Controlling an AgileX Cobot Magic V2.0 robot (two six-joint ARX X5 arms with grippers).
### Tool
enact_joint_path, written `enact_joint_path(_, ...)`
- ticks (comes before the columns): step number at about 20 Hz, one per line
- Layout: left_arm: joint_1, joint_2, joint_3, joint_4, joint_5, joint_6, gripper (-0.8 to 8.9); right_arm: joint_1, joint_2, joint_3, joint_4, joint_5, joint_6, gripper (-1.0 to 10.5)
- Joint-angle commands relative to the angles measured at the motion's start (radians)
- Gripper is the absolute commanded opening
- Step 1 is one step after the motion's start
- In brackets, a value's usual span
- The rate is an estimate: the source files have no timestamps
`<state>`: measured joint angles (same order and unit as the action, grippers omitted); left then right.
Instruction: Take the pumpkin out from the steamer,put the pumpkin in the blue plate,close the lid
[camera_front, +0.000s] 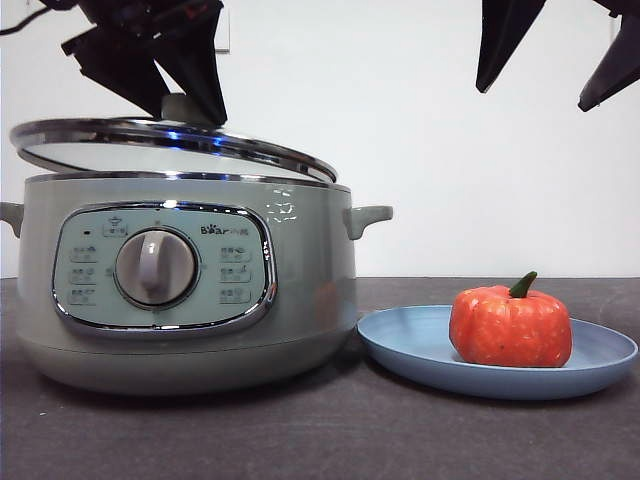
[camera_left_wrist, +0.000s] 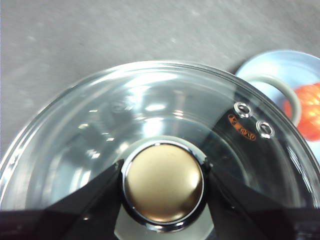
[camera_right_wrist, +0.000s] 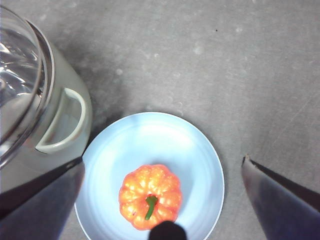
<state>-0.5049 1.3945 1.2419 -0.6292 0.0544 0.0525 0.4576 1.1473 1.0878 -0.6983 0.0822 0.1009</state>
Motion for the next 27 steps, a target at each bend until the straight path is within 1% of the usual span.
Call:
enact_joint_path(1, -0.001, 0.008, 0.008, 0.034, 0.050, 0.000, -0.09, 0.000, 0.000, -0.008, 0.005, 0.003, 0.006, 6.3)
enact_joint_path(6, -0.006, 0.010, 0.008, 0.007, 0.050, 0.002, -0.09, 0.000, 0.000, -0.008, 0.004, 0.003, 0.006, 6.3)
enact_joint_path(10, -0.006, 0.010, 0.008, -0.008, -0.017, 0.008, -0.08, 0.000, 0.000, -0.008, 0.002, 0.003, 0.006, 6.3)
enact_joint_path(14, -0.006, 0.010, 0.008, -0.007, -0.023, 0.010, 0.07, 0.000, 0.000, -0.008, 0.001, 0.003, 0.006, 6.3)
enact_joint_path(15, -0.006, 0.010, 0.008, -0.007, -0.022, 0.010, 0.83, 0.000, 0.000, -0.008, 0.000, 0.003, 0.006, 6.3)
enact_joint_path(17, -0.006, 0.010, 0.008, -0.007, -0.022, 0.006, 4.07, 0.000, 0.000, -0.008, -0.001, 0.003, 0.006, 6.3)
enact_joint_path(18, -0.006, 0.010, 0.008, -0.007, -0.021, 0.000, 4.81, 0.000, 0.000, -0.008, -0.003, 0.003, 0.006, 6.3)
enact_joint_path(23, -0.006, 0.004, 0.008, 0.000, -0.026, -0.004, 4.76, 0.000, -0.003, -0.008, -0.018, 0.003, 0.006, 6.3)
enact_joint_path(27, -0.006, -0.082, 0.008, -0.027, -0.025, -0.026, 4.76, 0.000, -0.027, -0.008, -0.021, 0.002, 0.006, 6.3)
